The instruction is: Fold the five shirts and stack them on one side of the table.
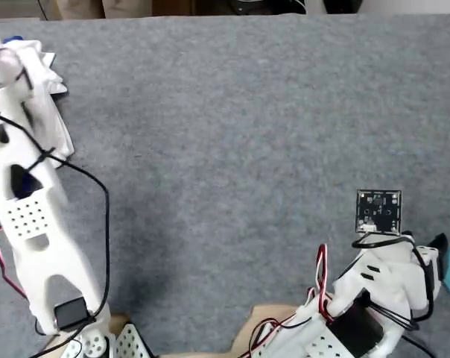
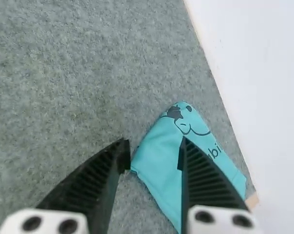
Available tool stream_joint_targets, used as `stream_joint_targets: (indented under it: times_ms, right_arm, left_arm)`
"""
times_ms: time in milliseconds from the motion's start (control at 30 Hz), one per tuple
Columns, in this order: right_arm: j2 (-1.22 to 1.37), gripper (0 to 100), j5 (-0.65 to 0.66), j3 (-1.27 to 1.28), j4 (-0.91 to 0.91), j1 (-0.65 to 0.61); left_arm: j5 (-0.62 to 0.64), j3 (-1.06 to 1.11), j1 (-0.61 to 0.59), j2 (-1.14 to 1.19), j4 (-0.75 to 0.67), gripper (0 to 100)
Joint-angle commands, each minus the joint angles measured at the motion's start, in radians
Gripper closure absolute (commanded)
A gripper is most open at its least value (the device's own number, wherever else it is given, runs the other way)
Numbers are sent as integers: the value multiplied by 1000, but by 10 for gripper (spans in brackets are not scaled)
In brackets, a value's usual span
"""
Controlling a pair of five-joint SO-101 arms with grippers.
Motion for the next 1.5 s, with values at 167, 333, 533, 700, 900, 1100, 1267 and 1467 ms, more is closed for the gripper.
stream_joint_targets:
  times_ms: [167,333,533,700,900,1100,1267,1467]
  right_arm:
    - [-90,818,-152,-7,-48,-51]
    - [-84,820,-233,-7,-94,-203]
    - [51,945,-417,-50,-141,-386]
    - [274,947,-592,-205,-160,-516]
    - [650,948,-741,-489,-157,-598]
    - [951,947,-807,-817,-104,-680]
    - [1141,947,-838,-1073,-28,-707]
    - [1331,946,-873,-1302,83,-670]
  left_arm:
    - [100,299,195,-289,12,981]
    - [112,529,298,-438,12,981]
    - [137,760,344,-544,11,981]
    - [138,875,361,-624,11,981]
    - [138,964,405,-768,11,981]
    - [138,1049,514,-909,11,981]
    - [144,1089,618,-969,11,981]
    - [206,997,726,-969,-15,981]
